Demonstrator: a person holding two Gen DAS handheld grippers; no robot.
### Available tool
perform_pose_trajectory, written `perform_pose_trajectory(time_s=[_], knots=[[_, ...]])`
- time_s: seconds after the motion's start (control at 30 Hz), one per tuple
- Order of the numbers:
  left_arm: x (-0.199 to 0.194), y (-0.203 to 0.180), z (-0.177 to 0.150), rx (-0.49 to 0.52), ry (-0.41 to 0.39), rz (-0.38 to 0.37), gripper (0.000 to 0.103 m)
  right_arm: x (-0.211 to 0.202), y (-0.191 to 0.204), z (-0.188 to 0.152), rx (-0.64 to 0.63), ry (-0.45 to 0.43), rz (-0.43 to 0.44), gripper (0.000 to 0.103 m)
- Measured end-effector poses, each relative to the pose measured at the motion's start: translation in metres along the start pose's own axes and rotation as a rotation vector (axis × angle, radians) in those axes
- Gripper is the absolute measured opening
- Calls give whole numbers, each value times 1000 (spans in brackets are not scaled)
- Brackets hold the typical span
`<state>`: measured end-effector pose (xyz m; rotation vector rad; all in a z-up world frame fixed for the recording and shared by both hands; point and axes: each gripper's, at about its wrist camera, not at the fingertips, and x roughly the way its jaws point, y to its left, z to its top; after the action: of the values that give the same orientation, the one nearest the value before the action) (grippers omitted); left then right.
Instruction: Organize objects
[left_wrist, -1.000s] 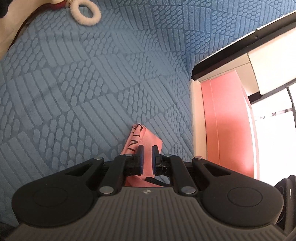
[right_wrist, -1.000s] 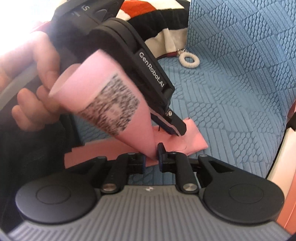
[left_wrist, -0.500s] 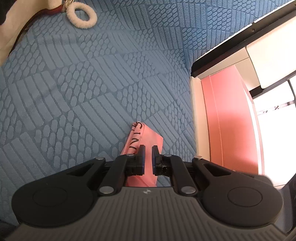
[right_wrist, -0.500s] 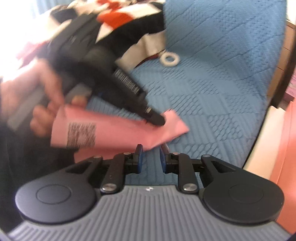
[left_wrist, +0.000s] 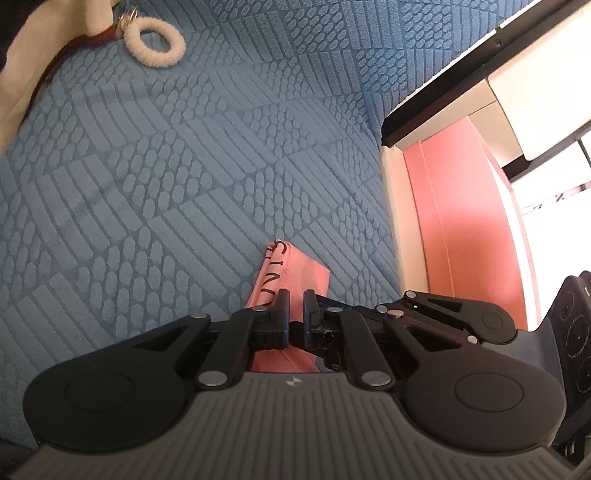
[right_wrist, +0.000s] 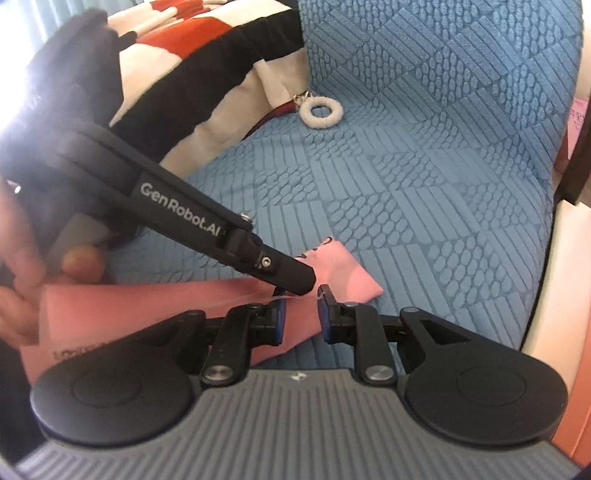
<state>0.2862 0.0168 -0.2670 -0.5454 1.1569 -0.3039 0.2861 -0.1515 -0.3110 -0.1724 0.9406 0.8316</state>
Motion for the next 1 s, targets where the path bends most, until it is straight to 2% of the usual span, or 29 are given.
perform_pose_trajectory(time_s=[0.1,0.2,0.37,0.53,0.7,0.9,1.0], knots=[[-6,1,-1,8,-22,21,11,2,0,1,1,6,-1,22],[-19,3,-4,5,-75,43,12,3,-2,1,23,10,5,20],[-33,2,-13,-11,-110,37,12,5,-3,0,44,12,11,19],[-36,-7,-35,-12,-117,48,12,6,-11,1,105,18,34,19],[-33,-6,-50,3,-112,96,12,6,-18,3,182,26,60,19],[-21,-9,-67,83,-112,152,12,5,-19,3,212,23,68,19],[-21,-7,-67,84,-112,154,12,3,-23,3,254,8,86,21]])
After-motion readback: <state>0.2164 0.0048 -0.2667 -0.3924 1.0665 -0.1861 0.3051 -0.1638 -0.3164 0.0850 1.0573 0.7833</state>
